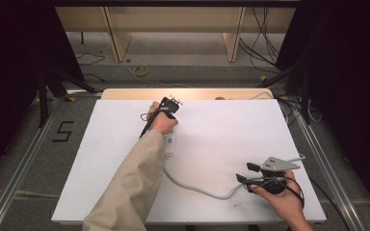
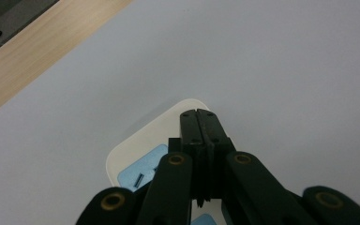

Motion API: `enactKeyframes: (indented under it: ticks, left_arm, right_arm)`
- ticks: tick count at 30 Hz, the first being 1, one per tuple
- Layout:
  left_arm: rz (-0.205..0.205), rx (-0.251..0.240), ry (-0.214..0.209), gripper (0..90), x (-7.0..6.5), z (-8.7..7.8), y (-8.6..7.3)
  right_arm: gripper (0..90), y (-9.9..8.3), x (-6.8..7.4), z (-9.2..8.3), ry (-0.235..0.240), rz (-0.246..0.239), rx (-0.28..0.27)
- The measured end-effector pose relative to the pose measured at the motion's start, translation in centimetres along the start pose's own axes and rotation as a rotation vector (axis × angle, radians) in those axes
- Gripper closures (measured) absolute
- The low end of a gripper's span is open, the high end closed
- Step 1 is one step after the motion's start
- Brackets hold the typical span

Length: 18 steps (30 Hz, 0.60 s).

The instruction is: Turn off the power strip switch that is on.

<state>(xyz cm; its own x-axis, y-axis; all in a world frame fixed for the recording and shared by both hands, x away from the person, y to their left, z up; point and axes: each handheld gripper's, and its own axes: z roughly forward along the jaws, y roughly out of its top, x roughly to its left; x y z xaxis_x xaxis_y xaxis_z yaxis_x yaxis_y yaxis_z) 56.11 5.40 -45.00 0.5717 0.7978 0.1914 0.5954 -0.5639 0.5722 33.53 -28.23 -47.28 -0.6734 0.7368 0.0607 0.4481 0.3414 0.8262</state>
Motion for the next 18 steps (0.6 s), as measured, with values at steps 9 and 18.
enactKeyframes:
  ticks: [9,18]
  left_arm:
    - [0.008,-0.005,-0.045,89.7,0.6,-0.7,-0.4]
    - [-0.021,-0.039,-0.047,83.3,1.5,-1.9,-1.0]
  right_arm:
    - [37.5,0.0,0.0,0.0,0.0,0.002,0.0]
    - [37.5,0.0,0.0,0.1,0.001,0.004,0.005]
